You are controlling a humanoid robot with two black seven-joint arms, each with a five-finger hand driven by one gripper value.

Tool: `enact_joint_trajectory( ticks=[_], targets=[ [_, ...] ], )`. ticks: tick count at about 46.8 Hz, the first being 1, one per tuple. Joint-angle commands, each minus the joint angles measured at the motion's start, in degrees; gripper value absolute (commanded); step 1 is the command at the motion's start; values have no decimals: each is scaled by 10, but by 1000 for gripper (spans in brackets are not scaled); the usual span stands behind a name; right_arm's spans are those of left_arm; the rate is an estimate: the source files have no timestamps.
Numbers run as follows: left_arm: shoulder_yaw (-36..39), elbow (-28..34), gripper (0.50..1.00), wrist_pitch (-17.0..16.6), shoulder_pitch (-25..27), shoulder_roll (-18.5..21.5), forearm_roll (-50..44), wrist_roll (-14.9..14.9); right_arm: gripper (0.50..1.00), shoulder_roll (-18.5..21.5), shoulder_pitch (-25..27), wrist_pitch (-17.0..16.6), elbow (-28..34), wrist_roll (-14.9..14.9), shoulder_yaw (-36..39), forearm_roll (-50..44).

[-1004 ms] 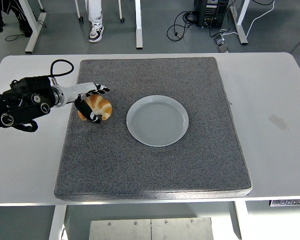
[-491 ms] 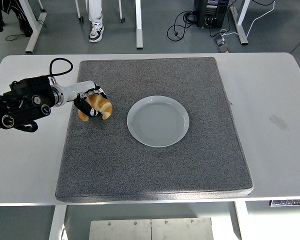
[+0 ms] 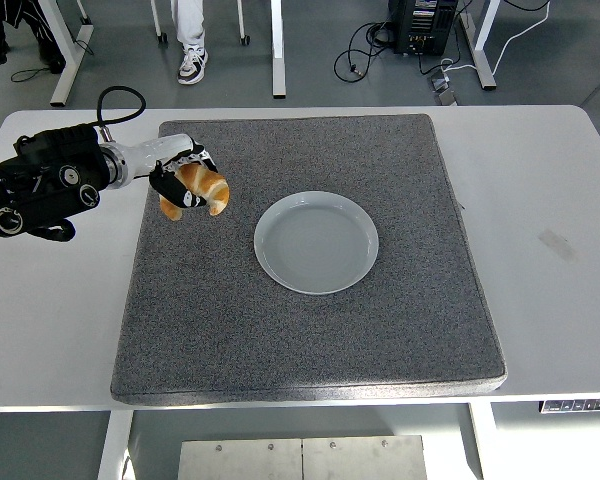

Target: Place the bread on the plate

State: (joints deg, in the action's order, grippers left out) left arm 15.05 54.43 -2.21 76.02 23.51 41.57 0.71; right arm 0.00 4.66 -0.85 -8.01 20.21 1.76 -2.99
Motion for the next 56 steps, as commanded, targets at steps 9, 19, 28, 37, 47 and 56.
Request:
enact_joint_trajectory(
  ticks=[9, 19, 28, 37, 47, 56],
  targets=[
    [-11, 63, 500, 0, 22, -7, 2, 0, 1000, 0, 0, 0, 0, 0, 0, 0],
    [-1, 113, 500, 1, 34, -7, 61, 2, 1000, 0, 0, 0, 0, 0, 0, -1],
    [-1, 113, 500, 4, 40, -22, 73, 2, 1000, 0, 0, 0, -1, 0, 0, -1],
    [-8, 114, 500, 3, 78, -42, 66, 3, 1000, 0, 0, 1, 0, 0, 0, 0],
    [-6, 113, 500, 8, 116, 21, 58, 2, 1000, 0, 0, 0, 0, 0, 0, 0],
    [-7, 115, 500, 14, 122, 22, 59, 3, 1000, 0, 0, 0, 0, 0, 0, 0]
  ],
)
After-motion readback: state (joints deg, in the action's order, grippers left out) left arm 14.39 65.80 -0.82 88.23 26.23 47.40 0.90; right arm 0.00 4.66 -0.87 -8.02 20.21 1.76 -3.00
